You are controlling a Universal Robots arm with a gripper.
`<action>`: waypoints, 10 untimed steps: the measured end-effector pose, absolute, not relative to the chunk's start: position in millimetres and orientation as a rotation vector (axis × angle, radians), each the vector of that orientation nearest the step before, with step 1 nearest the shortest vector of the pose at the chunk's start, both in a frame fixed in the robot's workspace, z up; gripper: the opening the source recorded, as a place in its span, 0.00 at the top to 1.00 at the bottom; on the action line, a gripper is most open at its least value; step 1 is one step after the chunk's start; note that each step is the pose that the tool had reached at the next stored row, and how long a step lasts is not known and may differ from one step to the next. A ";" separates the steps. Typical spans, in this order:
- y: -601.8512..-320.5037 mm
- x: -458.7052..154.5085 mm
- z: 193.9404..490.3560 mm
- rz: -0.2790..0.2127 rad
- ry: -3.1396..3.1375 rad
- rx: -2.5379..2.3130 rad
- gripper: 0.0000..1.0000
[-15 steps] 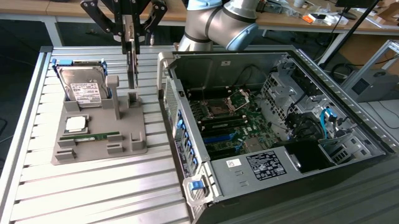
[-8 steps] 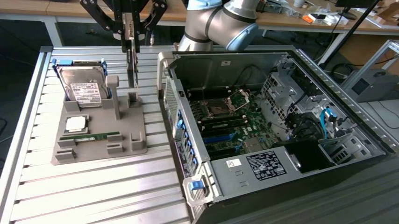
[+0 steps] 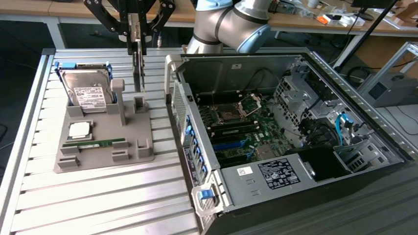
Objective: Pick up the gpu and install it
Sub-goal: 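Pick up the gpu and move the gpu toward the slot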
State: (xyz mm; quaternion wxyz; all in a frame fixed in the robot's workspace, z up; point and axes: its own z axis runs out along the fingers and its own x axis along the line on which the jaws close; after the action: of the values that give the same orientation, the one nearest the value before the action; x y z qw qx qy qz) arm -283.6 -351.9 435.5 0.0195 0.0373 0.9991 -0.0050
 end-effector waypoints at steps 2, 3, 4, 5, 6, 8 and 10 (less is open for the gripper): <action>-352.6 -283.6 435.5 -0.015 3.100 0.116 0.73; -353.3 -283.4 435.4 -0.015 3.100 0.116 0.73; -354.3 -283.2 435.4 -0.015 3.100 0.116 0.73; -355.9 -282.7 435.4 -0.015 3.100 0.116 0.73; -357.4 -282.2 435.4 -0.015 3.100 0.116 0.73; -359.3 -281.4 435.4 -0.015 3.100 0.116 0.73; -361.5 -280.4 435.4 -0.015 3.101 0.116 0.73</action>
State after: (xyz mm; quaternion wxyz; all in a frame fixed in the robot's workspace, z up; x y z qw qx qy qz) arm -280.4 -361.5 435.4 0.0194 0.0373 0.9991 -0.0049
